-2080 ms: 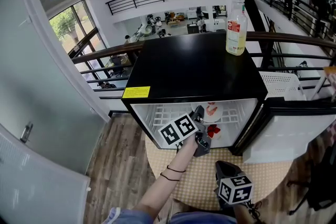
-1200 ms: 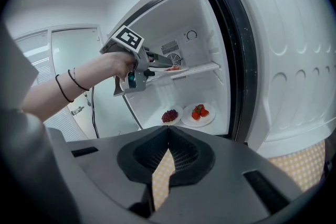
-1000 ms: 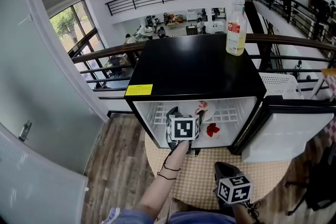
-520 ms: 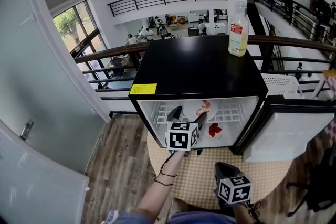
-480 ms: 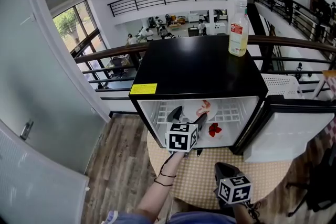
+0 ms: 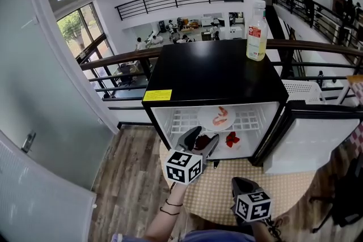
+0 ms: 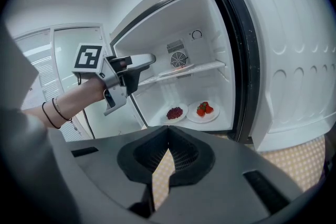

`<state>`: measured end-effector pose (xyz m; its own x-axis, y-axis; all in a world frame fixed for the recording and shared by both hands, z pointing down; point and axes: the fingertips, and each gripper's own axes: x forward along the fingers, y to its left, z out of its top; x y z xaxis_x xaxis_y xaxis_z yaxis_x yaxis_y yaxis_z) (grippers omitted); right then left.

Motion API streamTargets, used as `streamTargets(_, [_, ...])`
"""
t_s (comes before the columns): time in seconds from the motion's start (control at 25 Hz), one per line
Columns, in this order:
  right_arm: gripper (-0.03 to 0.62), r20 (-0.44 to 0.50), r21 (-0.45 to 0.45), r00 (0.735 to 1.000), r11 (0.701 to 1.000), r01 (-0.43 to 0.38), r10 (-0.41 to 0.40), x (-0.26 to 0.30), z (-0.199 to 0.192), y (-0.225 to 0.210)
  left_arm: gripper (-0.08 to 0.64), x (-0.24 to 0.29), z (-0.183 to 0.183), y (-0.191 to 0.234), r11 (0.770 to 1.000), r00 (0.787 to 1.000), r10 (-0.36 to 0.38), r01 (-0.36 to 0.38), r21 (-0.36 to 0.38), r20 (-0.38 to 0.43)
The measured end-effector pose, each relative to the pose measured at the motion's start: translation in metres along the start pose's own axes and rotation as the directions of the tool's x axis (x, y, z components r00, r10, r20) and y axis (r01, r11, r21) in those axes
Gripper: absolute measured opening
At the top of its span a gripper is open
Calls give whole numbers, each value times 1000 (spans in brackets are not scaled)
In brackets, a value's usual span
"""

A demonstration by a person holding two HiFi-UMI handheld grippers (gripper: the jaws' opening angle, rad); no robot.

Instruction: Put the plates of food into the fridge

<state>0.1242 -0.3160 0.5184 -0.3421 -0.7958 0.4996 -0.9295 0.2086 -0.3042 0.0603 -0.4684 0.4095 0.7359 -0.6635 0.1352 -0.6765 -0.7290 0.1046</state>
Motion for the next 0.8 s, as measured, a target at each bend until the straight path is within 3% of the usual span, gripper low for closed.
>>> streamTargets(0.16, [15, -8, 0, 1000, 1000, 0, 0, -2, -5, 7, 243, -39, -2, -5, 1000, 997, 22, -21, -9, 80])
streamTargets(0.24, [15, -12, 1, 1000, 1000, -3, 3, -2, -9, 13, 149, -64, -1, -8, 999, 986, 33, -31, -11, 163])
streamTargets(0.32, [17, -17, 2, 1000, 1000, -7, 7, -2, -13, 18, 115, -84, -9, -11, 999, 981, 27, -21, -36, 192])
streamTargets(0.8, [17, -37, -19, 997, 998, -62, 62, -6, -41, 72, 117, -174, -101, -29, 983, 1000, 0, -3, -181, -16])
